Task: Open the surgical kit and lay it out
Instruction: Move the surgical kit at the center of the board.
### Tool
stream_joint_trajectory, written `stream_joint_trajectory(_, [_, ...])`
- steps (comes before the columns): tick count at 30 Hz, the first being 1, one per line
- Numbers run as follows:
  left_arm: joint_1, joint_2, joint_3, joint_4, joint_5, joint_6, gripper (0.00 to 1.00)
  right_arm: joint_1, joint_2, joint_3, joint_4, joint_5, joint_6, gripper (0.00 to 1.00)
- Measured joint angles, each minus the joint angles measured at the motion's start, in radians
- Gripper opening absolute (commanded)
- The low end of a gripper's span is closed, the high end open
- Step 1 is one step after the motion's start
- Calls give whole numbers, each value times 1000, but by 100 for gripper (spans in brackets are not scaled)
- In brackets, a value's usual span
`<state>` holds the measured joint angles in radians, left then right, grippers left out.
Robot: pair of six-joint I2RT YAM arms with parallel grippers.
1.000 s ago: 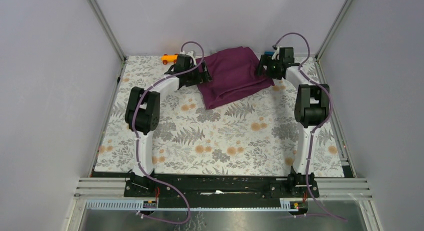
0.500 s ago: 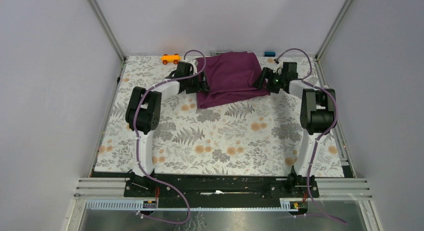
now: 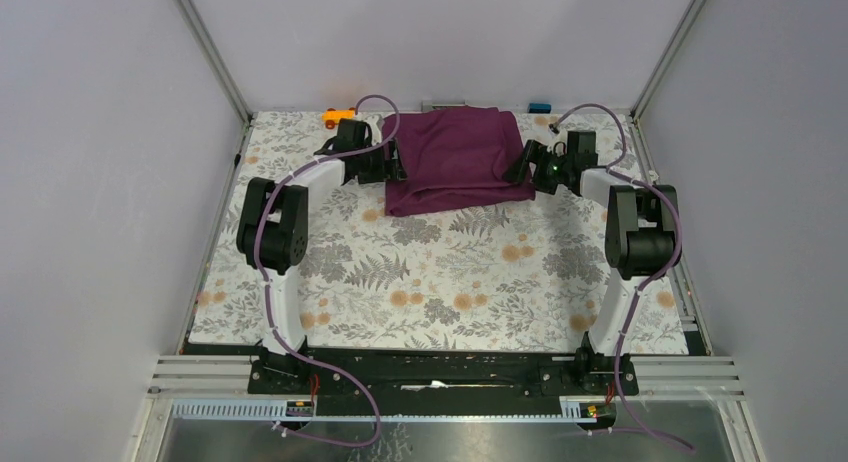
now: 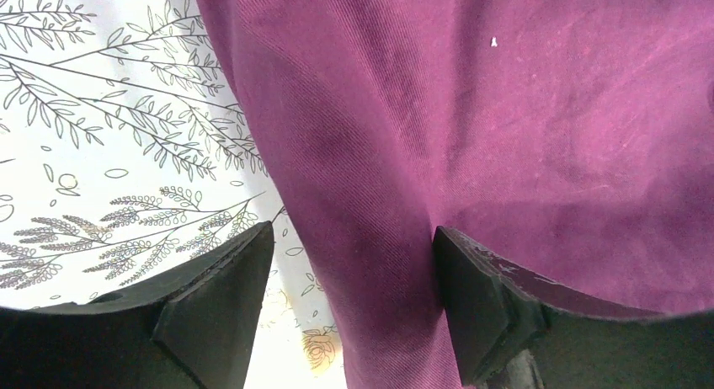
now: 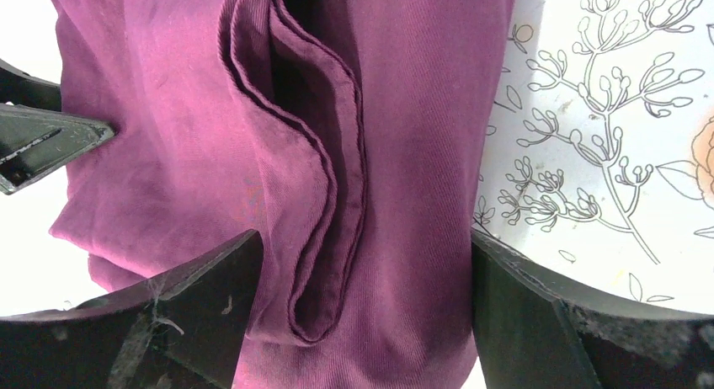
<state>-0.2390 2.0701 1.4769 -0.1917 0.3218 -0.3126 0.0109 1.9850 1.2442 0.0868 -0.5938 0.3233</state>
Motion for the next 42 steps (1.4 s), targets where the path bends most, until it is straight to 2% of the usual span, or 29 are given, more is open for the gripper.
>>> stream_joint_trajectory(13, [20,-4,-44,36,126,31,64,47,-143,-198,104,13,18,89])
stream_joint_trajectory(24, [27,-52,-148,104,145,41,63,70,-186,-241,105,43,10,89])
stream_joint_trajectory(33, [26,-66,-161,103,160,33,78,76,-199,-246,104,55,-13,93])
stream_joint_trajectory(36, [28,-71,-153,80,162,37,84,77,-228,-255,101,58,-21,96])
stream_joint_trajectory(39, [39,-87,-140,50,167,48,96,81,-275,-263,89,68,-37,97])
stream_joint_trajectory(42, [51,-115,-119,22,167,73,99,83,-331,-268,78,83,-57,98])
